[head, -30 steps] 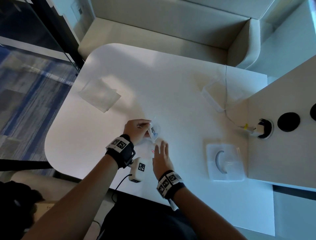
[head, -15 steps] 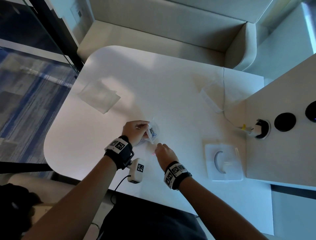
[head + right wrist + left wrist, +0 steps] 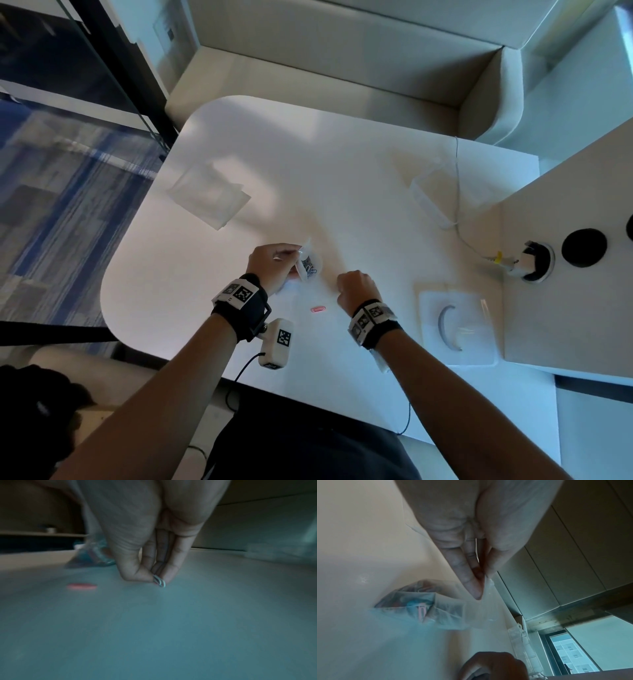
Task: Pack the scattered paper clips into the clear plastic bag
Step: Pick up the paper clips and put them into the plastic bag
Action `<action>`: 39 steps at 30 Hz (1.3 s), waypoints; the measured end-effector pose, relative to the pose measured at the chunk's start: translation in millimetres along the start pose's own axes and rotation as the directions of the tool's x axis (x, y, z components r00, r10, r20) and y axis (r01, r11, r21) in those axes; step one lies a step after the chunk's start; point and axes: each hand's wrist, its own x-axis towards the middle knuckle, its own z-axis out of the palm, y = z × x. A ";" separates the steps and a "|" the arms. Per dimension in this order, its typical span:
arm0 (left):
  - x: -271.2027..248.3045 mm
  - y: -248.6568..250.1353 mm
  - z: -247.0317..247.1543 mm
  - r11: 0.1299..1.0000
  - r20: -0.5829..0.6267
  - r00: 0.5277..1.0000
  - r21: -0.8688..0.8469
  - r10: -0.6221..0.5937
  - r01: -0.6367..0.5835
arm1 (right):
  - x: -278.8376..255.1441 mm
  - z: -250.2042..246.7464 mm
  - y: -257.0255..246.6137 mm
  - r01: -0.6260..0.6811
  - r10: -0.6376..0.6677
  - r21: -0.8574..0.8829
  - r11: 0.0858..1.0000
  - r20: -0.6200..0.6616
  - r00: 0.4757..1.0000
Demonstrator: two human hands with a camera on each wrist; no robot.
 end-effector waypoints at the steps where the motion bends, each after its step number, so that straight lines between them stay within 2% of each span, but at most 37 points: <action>1: 0.3 -0.5 0.2 1.000 -0.004 1.000 -0.006 -0.008 0.008 | 3.7 -5.5 6.7 -0.061 0.063 0.072 0.995 -0.019 0.998; 3: 0.4 -2.3 1.5 1.000 -0.011 1.000 -0.004 -0.007 0.007 | 8.5 -19.3 16.0 -0.158 0.188 0.279 0.947 -0.082 0.979; 4: -0.1 -1.9 2.5 1.000 -0.008 1.000 0.005 -0.006 0.006 | 8.7 -26.5 15.8 -0.159 0.227 0.417 0.895 -0.119 0.967; 6: 0.4 -2.0 7.6 1.000 0.008 1.000 -0.015 -0.024 0.024 | 3.3 -40.7 7.1 -0.053 0.237 0.684 0.728 -0.179 0.955; 7: 0.4 -2.2 9.5 0.999 0.016 0.999 -0.038 -0.029 0.030 | -0.3 -47.9 -1.5 0.014 0.196 0.758 0.652 -0.187 0.963; 8: 0.9 -2.2 10.2 0.999 0.020 0.999 -0.042 -0.030 0.031 | -3.4 -54.4 -10.8 0.067 0.133 0.794 0.604 -0.183 0.974; 10: 3.9 -2.9 11.1 0.999 0.024 0.999 -0.021 -0.026 0.027 | -5.6 -58.4 -22.2 0.139 0.026 0.790 0.598 -0.192 0.981; 11: 5.8 -3.9 10.6 1.000 0.027 0.999 -0.014 -0.019 0.019 | -5.7 -57.6 -23.8 0.159 0.016 0.782 0.603 -0.211 0.977; 14: 9.6 -5.2 7.8 1.000 0.024 1.000 0.002 -0.014 0.013 | -1.7 -40.7 -10.9 0.105 0.178 0.842 0.529 -0.232 0.956; 15: 10.3 -5.7 6.0 1.000 0.018 1.000 0.010 -0.009 0.009 | -1.9 -30.5 -4.4 0.073 0.210 0.835 0.545 -0.220 0.953; 16: 10.0 -5.2 4.0 1.000 0.016 1.000 0.018 0.001 -0.001 | -1.9 -17.7 2.2 0.053 0.186 0.796 0.603 -0.205 0.961; 19: 12.1 -5.0 0.2 1.000 0.027 1.000 0.026 0.016 -0.017 | -6.9 20.6 16.7 0.090 -0.076 0.500 0.861 -0.047 0.996; 21: 13.3 -3.6 0.8 1.000 0.033 0.999 0.022 0.015 -0.016 | -10.4 35.5 17.2 0.125 -0.134 0.364 0.923 -0.001 0.991; 25: 14.2 2.1 4.5 1.000 0.030 0.999 0.005 0.020 -0.021 | -9.5 38.1 7.2 0.144 -0.141 0.264 0.954 -0.028 0.990; 28: 17.3 5.4 7.8 0.999 0.038 0.999 -0.003 0.032 -0.032 | -7.2 30.4 6.7 0.150 -0.163 0.155 0.976 0.071 0.984; 30: 18.7 6.6 9.2 0.999 0.053 0.998 0.015 0.041 -0.042 | -5.5 17.2 13.7 0.139 -0.154 0.176 0.975 0.076 0.985; 31: 20.0 6.9 9.9 0.999 0.063 0.997 0.017 0.038 -0.039 | -5.2 5.5 17.7 0.125 -0.138 0.250 0.960 0.038 0.990; 33: 22.8 9.3 12.3 0.998 0.098 0.994 0.052 0.041 -0.046 | -6.6 -24.2 23.4 0.126 -0.067 0.465 0.877 -0.140 0.988; 34: 23.1 12.4 14.4 0.994 0.127 0.990 0.083 0.054 -0.064 | -8.2 -40.9 24.0 0.169 -0.045 0.534 0.829 -0.237 0.971; 36: 24.0 21.2 19.5 0.985 0.191 0.978 0.131 0.083 -0.109 | -10.4 -71.0 19.8 0.297 -0.111 0.504 0.811 -0.366 0.924; 39: 25.2 34.8 30.3 0.969 0.300 0.948 0.182 0.106 -0.166 | -12.0 -91.4 10.8 0.367 -0.268 0.292 0.883 -0.328 0.906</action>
